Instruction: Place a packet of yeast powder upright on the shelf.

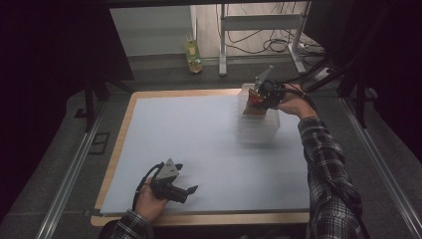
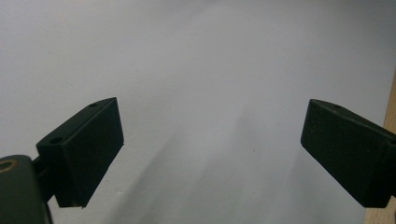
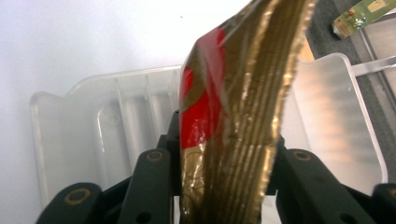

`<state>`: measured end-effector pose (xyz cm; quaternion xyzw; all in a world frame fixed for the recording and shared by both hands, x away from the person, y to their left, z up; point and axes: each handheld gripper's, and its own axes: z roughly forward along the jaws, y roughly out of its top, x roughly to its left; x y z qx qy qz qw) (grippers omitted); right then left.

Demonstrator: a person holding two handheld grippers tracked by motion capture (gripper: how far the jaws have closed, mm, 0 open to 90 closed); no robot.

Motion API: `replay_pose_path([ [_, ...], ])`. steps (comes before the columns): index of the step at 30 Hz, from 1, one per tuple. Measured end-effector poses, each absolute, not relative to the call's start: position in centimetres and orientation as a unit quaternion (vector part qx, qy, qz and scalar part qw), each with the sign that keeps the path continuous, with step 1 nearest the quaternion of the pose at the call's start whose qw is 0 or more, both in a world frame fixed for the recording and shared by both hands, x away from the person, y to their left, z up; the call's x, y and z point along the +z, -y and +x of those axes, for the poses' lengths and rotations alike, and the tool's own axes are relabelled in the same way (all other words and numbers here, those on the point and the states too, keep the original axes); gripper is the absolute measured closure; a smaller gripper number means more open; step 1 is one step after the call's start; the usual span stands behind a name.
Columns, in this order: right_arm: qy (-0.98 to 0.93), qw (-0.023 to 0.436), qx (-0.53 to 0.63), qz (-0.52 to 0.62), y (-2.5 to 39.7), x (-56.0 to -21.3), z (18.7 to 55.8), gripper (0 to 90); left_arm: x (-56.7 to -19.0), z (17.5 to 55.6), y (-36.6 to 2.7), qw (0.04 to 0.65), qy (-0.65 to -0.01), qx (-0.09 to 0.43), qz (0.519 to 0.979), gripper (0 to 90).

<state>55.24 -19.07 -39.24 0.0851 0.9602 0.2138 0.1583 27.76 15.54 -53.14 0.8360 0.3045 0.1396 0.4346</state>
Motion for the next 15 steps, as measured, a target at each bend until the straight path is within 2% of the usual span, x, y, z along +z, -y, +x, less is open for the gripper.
replay_pose_path([
  [5,-0.956,0.156,0.228,0.098,19.22,-38.79,55.01,53.1,-53.14,27.75,-15.51,0.435,-0.304,0.14,0.836,5.9],
  [7,-0.953,0.154,0.235,0.111,19.31,-38.81,54.9,44.4,-53.15,27.75,-15.47,0.434,-0.304,0.14,0.837,5.8],
  [9,-0.953,0.155,0.235,0.114,19.33,-38.85,54.85,42.9,-53.15,27.75,-15.47,0.434,-0.304,0.14,0.837,5.8],
  [11,-0.952,0.161,0.232,0.121,19.48,-39.03,54.85,33.5,-53.15,27.76,-15.46,0.434,-0.304,0.14,0.837,5.8],
  [13,-0.95,0.167,0.234,0.122,19.55,-39.05,54.81,31.8,-53.18,27.76,-15.46,0.433,-0.304,0.139,0.837,5.8],
  [15,-0.944,0.17,0.249,0.133,19.92,-38.94,54.75,26.1,-53.18,27.79,-15.45,0.433,-0.305,0.139,0.837,5.8],
])
